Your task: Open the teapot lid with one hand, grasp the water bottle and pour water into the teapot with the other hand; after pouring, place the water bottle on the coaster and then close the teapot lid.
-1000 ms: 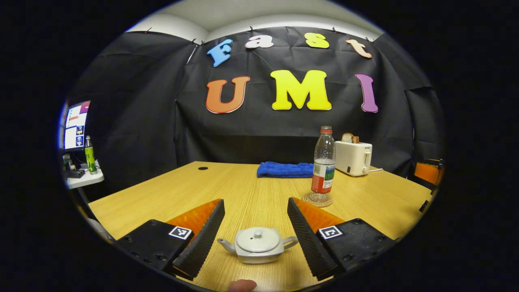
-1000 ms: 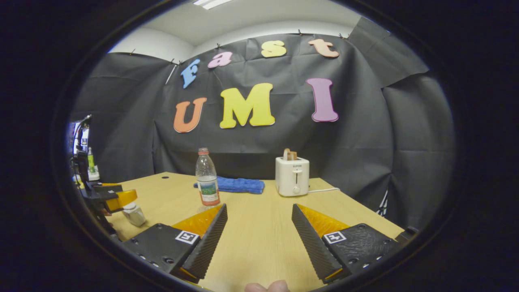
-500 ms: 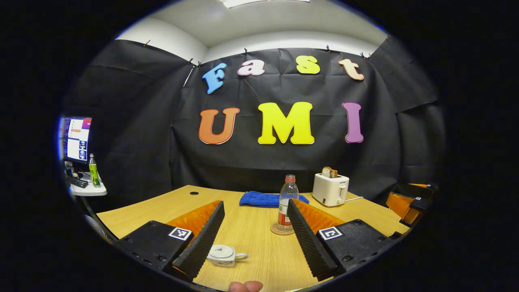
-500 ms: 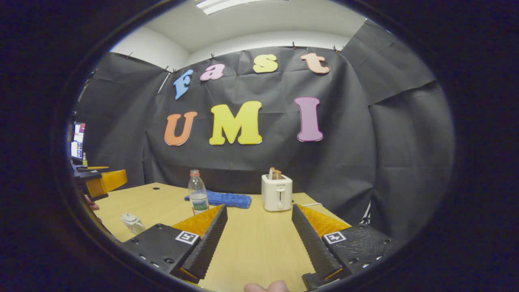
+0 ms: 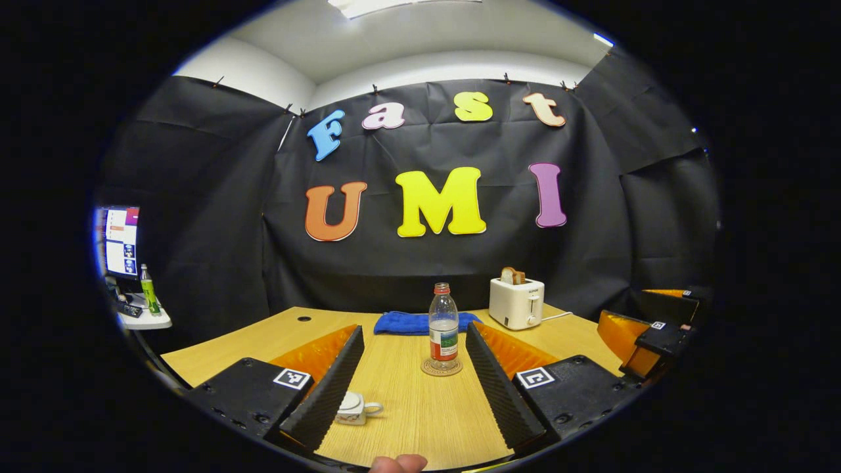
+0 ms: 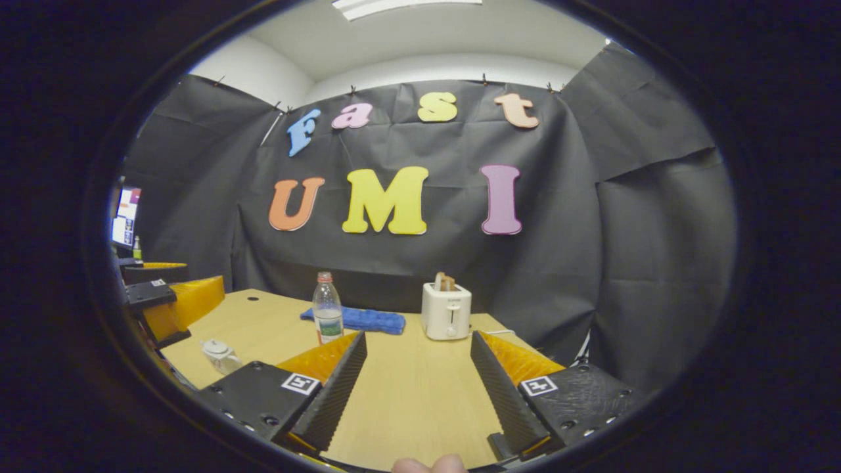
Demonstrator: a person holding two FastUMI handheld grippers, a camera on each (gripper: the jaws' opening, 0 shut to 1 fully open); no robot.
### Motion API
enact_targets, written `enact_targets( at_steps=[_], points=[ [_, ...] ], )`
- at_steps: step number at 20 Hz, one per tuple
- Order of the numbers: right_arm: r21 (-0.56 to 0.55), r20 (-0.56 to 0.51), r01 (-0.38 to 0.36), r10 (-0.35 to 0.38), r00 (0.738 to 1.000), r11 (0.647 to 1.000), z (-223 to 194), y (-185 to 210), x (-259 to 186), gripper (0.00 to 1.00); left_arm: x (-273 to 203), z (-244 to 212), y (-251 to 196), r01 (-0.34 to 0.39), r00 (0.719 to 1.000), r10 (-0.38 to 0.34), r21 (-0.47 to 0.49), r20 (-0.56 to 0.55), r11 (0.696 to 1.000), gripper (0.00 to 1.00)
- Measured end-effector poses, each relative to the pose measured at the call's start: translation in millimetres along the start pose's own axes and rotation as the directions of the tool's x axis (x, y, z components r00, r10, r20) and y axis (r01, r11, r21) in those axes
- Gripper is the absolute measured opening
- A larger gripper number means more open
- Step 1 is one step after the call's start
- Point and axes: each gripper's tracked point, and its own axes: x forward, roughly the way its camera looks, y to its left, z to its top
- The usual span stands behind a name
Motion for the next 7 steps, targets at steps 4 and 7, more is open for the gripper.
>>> enact_targets(
  at_steps=[4,7],
  points=[
    [-0.001,0.014,0.001,-0.001,1.0,1.0,9.8,3.3,1.1,0.96,4.8,-8.5,4.0,-0.001,1.0,0.0,-0.009,-0.021,1.0,0.98],
    [0.01,-0.005,-0.016,0.016,1.0,1.0,5.6,12.1,4.5,0.95,6.7,-10.4,10.2,-0.011,1.0,0.011,-0.013,-0.028,1.0,0.98]
  ],
)
